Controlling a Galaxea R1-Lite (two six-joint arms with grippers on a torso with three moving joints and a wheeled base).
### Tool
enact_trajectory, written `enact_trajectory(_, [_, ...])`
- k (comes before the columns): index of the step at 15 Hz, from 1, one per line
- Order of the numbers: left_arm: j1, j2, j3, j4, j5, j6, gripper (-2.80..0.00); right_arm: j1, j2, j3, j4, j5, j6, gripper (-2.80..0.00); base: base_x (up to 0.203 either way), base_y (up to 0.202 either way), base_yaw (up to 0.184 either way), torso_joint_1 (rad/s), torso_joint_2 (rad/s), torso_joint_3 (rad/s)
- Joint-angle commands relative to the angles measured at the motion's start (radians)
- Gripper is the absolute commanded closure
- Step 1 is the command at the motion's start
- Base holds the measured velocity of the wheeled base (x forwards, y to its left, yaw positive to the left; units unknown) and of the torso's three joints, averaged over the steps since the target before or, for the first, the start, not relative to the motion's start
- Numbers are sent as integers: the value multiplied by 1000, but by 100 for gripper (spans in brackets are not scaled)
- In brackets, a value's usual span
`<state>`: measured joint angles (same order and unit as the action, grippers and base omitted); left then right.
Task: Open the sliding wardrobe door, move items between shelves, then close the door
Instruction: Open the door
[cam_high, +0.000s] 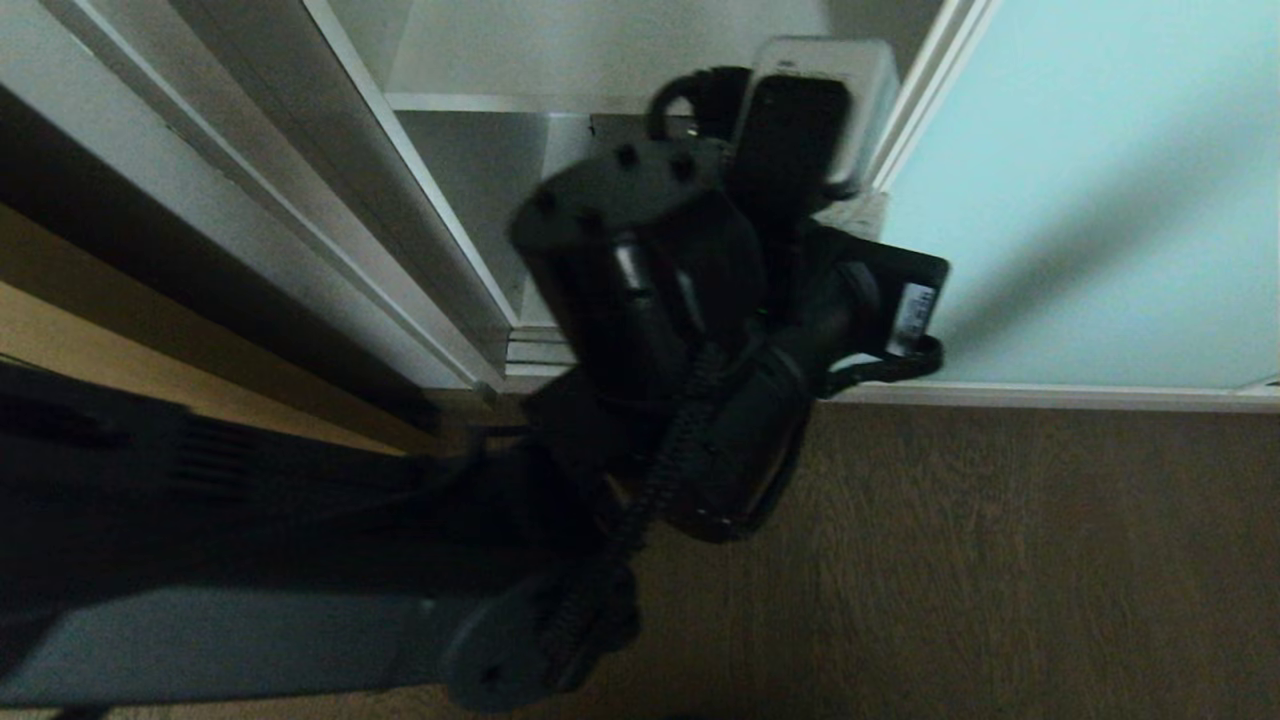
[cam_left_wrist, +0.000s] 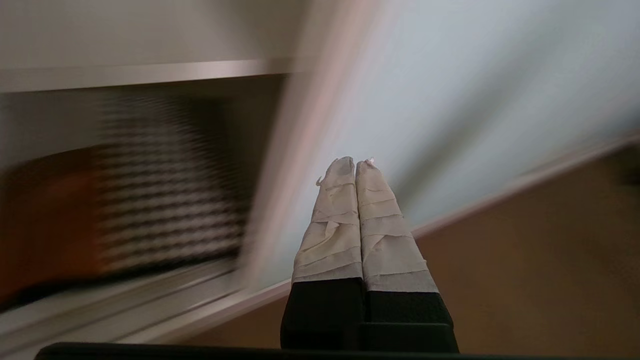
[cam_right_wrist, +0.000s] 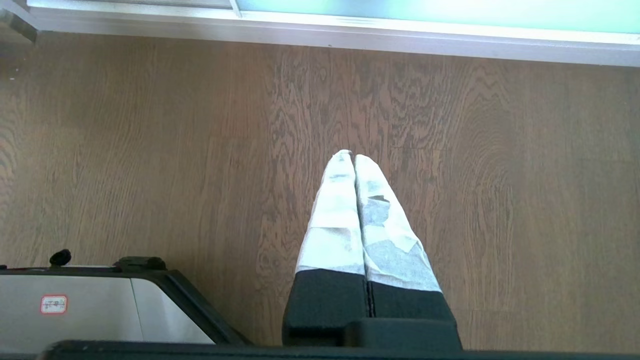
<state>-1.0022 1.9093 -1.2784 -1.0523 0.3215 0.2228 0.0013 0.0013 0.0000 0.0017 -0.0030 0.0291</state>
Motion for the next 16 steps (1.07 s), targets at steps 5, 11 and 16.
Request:
enact_trajectory(5, [413, -543, 428, 124, 72, -2, 0, 0, 0, 0, 0, 0, 0, 0, 0, 0, 0, 0, 0, 0])
enact_trajectory(11, [723, -947, 713, 225, 85, -54, 0, 0, 0, 0, 0, 0, 0, 0, 0, 0, 0, 0, 0, 0])
enact_trajectory(16, [854, -1285, 966, 268, 84, -137, 0, 0, 0, 0, 0, 0, 0, 0, 0, 0, 0, 0, 0, 0])
